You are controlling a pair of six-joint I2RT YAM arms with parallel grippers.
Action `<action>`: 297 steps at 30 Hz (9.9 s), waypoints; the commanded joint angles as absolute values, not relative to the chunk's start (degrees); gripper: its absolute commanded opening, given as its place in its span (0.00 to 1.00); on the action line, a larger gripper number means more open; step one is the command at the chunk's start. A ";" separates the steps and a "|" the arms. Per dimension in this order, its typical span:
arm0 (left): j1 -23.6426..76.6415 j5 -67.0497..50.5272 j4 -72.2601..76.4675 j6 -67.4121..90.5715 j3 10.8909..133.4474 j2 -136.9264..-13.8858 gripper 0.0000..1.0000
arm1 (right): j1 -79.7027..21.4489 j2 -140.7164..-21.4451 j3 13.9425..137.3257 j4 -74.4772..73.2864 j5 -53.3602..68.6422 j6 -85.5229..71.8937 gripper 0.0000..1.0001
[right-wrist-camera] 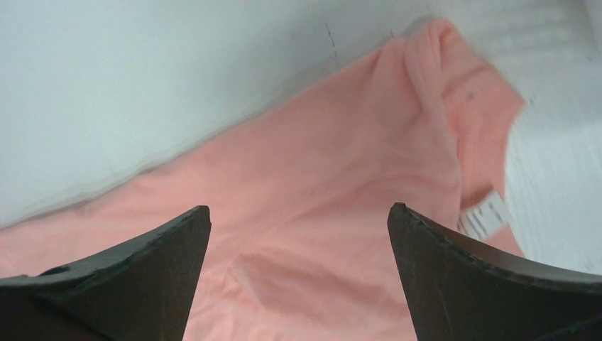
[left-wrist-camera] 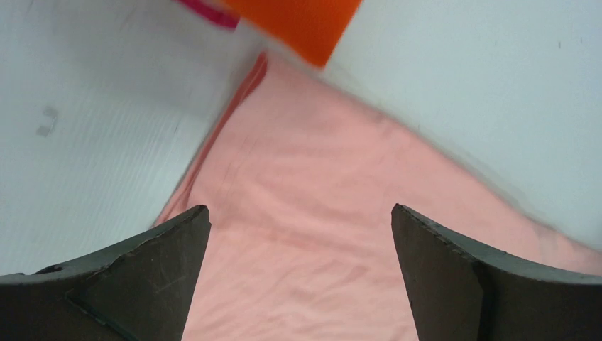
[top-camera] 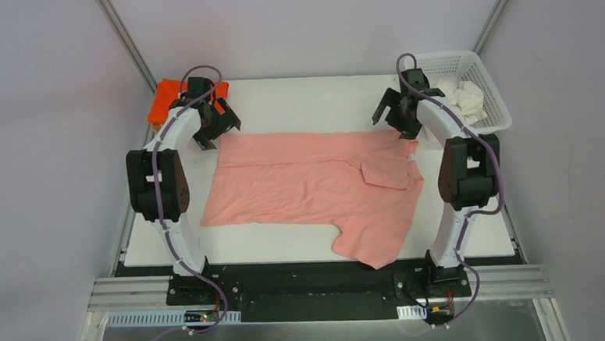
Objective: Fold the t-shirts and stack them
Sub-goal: Grab the side of the flattened tshirt closest away from the robot with both arms, then fold the other side of the tshirt into a rectangle, then rotate the tshirt 90 degrees
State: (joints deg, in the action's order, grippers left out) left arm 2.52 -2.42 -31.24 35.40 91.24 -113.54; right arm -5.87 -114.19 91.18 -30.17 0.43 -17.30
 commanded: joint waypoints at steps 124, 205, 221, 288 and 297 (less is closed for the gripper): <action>2.29 10.81 -27.72 54.14 43.11 -69.70 0.00 | -40.79 -68.47 56.53 -50.31 -19.16 -35.03 0.00; 2.42 4.07 -26.21 43.54 70.59 -93.17 0.99 | -13.52 -108.00 97.89 -44.70 -4.48 -21.79 1.00; 8.35 -0.96 -25.59 36.63 65.95 -95.58 0.99 | -14.13 -107.12 79.68 -22.12 12.71 -28.82 1.00; 17.57 -7.21 -26.11 45.78 66.74 -105.52 0.99 | -11.49 -119.01 86.96 -29.90 6.81 -24.30 1.00; 34.87 -3.24 -25.30 61.55 56.55 -94.92 0.99 | -11.78 -140.40 120.82 -37.20 18.58 -24.56 0.99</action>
State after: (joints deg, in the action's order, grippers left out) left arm 28.01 -5.58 -21.61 52.05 58.98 -96.82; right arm -11.05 -132.46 111.02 -35.07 10.87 -24.67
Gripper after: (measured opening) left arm 0.990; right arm 0.994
